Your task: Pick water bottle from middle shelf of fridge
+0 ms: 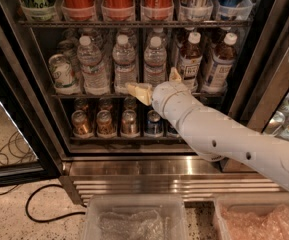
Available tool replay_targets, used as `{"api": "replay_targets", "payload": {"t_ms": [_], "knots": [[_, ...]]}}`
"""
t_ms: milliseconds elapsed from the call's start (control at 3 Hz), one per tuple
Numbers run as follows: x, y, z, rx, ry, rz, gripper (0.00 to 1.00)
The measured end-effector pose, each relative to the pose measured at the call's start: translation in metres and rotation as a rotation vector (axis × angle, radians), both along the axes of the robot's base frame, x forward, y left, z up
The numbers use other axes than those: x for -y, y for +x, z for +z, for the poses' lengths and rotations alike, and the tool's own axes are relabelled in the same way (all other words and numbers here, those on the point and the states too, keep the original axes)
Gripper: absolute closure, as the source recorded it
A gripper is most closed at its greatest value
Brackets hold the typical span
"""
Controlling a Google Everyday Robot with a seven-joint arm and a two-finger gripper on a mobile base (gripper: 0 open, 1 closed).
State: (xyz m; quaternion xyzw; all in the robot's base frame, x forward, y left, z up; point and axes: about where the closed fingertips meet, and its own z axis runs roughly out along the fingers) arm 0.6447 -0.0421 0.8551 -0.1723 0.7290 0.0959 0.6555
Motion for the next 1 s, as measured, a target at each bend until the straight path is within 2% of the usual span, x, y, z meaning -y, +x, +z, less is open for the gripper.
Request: {"api": "replay_targets", "payload": {"t_ms": [333,667,1000], "knots": [[-0.0043,-0.0018,0.0039,0.014,0.006,-0.001,0.11],[-0.0052,-0.0029,0.0044,0.016,0.007,-0.003,0.30],[-0.0053,-0.0032,0.0043,0.016,0.008,-0.006,0.31]]}}
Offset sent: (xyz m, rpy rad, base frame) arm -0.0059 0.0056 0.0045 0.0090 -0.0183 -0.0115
